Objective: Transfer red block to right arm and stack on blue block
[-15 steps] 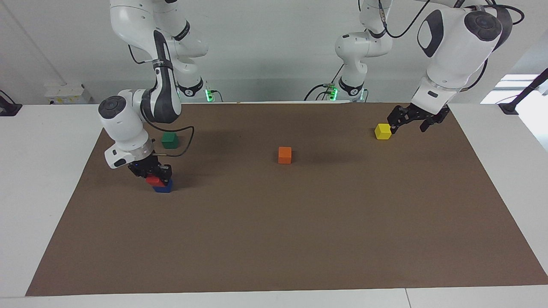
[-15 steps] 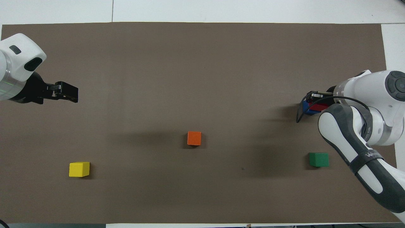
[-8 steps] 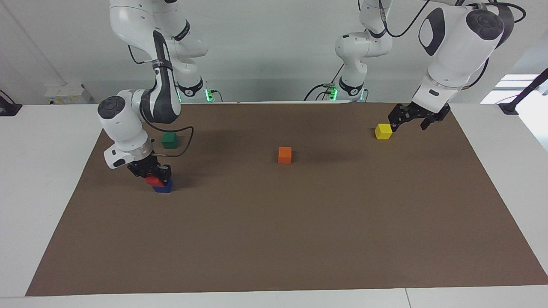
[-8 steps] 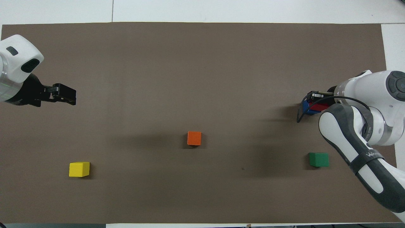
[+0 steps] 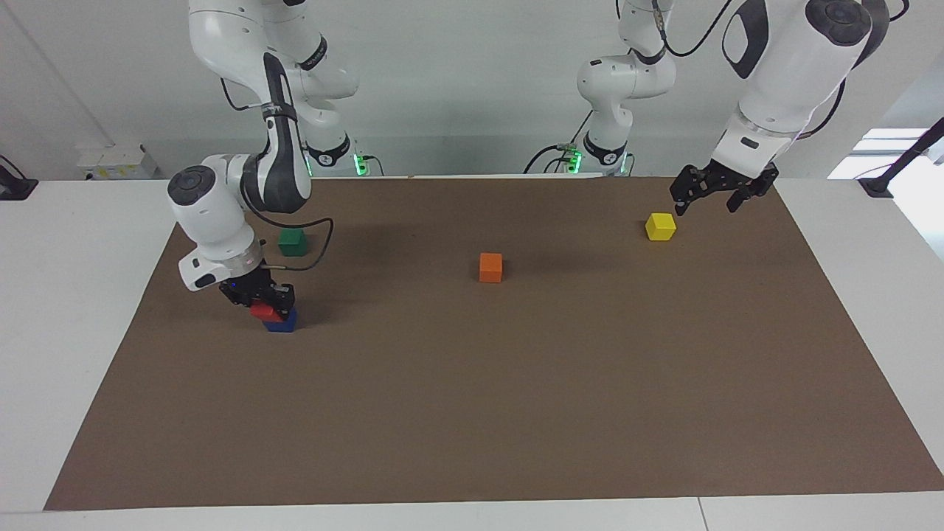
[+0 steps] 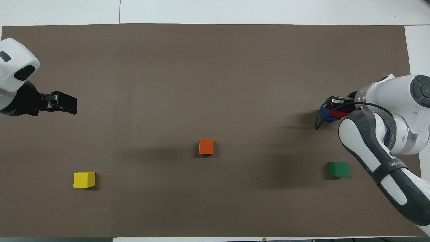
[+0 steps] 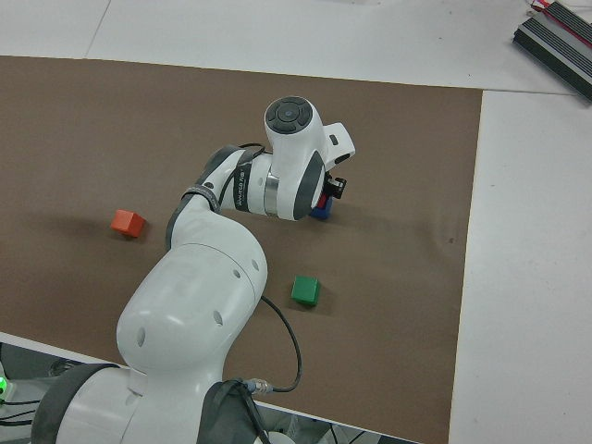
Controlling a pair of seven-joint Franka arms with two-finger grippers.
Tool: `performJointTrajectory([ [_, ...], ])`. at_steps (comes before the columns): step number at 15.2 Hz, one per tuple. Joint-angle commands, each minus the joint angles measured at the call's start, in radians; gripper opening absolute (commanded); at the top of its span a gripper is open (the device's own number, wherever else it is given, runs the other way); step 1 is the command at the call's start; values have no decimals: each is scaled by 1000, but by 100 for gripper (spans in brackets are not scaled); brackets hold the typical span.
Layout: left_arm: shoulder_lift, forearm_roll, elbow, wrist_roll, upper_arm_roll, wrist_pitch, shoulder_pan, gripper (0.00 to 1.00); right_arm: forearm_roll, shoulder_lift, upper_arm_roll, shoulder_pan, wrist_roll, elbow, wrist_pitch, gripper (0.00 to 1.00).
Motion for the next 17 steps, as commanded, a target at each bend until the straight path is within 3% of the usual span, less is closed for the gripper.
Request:
performJointTrajectory([
  [1,-10,-3,-9,8,15,-12,-10,100,-30,-3,8,-14,26,-2,-9,4],
  [2,-13,-3,-9,8,15,-12,-10,100,-30,-3,8,-14,28,-2,-11,24],
  [4,-15,-3,-10,4,15,-12,-8,100,-30,-3,8,-14,29,-2,-11,53],
  [6,-15,-3,-10,4,15,-16,-8,100,-30,-4,8,-14,33,-2,-14,74],
  [8,-15,-3,-10,4,15,-16,-8,100,-30,-4,8,-12,34,0,-15,88],
  [11,-15,-3,-10,4,15,-16,-8,100,-30,-4,8,-9,36,1,-21,99],
  [14,-15,-3,-10,4,15,-16,-8,100,-29,-8,8,-6,34,16,-57,100],
  [17,-15,-3,-12,4,13,-14,-10,100,-27,-35,13,-3,25,79,-176,100],
])
